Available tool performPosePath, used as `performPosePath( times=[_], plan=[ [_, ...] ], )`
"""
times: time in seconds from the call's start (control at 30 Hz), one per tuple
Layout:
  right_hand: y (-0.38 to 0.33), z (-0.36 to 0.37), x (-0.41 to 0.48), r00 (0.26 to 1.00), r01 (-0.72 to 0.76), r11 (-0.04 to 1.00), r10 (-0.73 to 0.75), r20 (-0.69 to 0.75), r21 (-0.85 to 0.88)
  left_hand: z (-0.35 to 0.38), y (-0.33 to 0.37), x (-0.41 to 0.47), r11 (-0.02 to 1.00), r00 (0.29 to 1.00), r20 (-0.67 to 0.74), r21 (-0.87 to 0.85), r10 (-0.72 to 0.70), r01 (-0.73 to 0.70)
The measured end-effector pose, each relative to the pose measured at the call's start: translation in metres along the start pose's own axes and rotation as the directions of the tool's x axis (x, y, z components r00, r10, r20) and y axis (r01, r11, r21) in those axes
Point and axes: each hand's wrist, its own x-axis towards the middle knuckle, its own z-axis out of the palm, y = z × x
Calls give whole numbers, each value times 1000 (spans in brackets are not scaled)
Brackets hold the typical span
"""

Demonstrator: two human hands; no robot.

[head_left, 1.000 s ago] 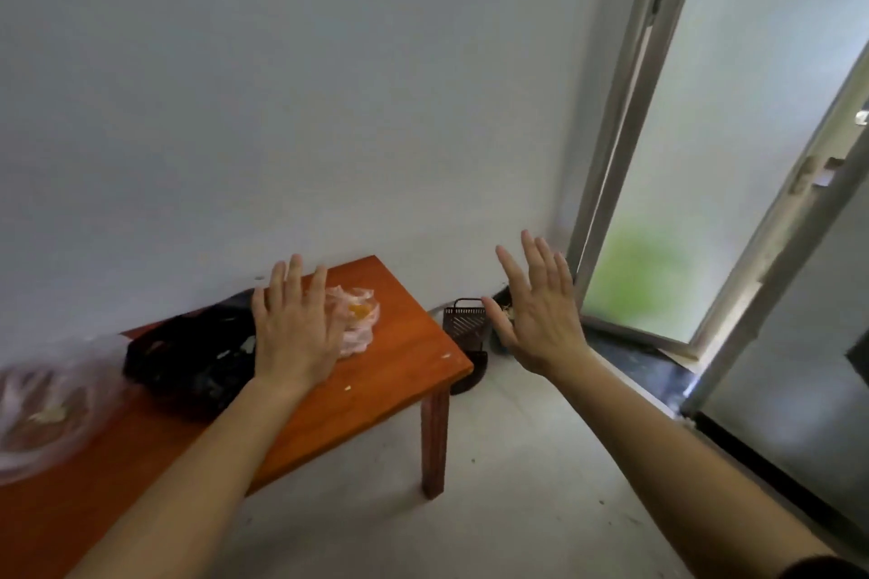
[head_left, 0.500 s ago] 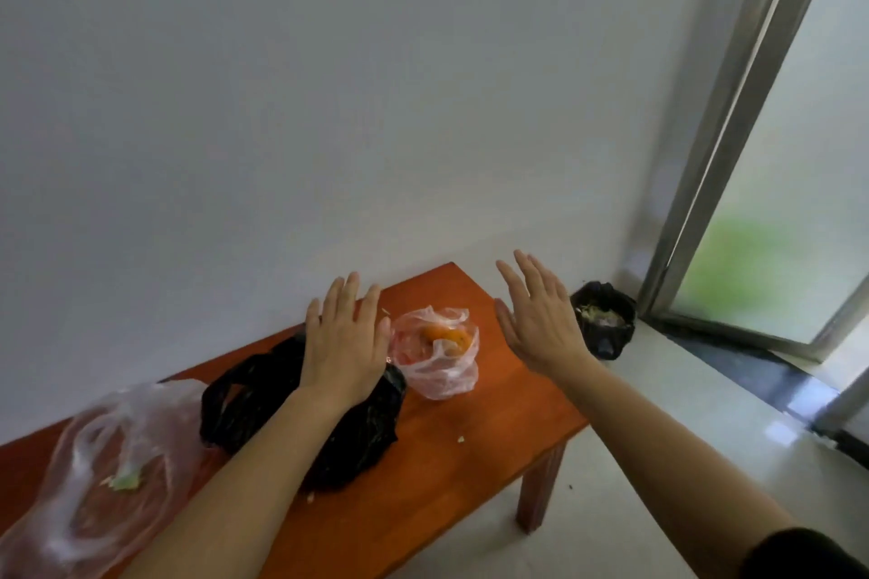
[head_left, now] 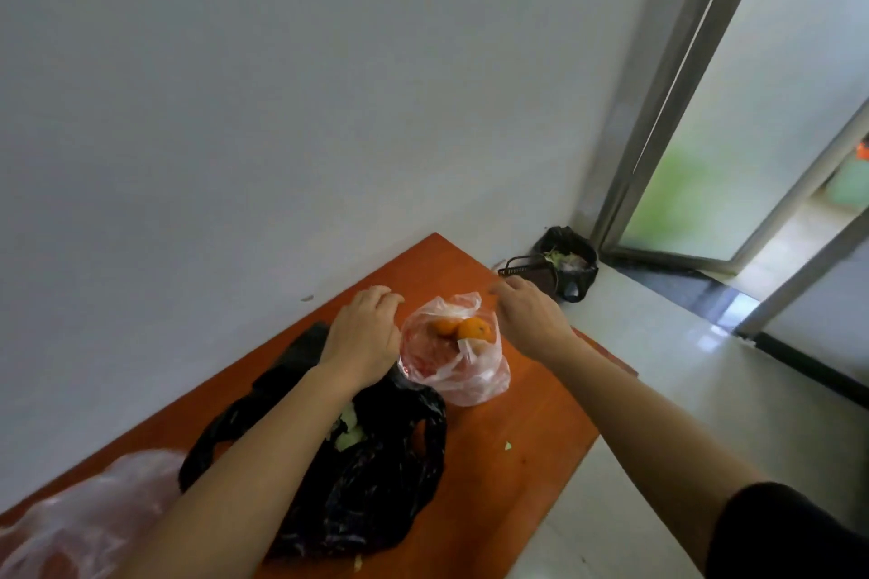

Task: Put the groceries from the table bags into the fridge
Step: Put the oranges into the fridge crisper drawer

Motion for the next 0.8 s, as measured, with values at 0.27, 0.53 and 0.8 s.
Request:
performPosePath(
  times=[0.27, 0.53, 0.8],
  plan=[
    [18, 42, 22, 972, -105, 994, 106, 209, -15, 71, -4, 63, 979, 919, 371, -193, 133, -63],
    [66, 110, 76, 913, -34, 997, 2, 409, 72, 161, -3, 123, 984, 897, 440, -173, 39, 42],
    [105, 159, 90, 831, -6, 983, -98, 548, 186, 204, -5, 188, 997, 821, 565, 40, -81, 71]
  ],
)
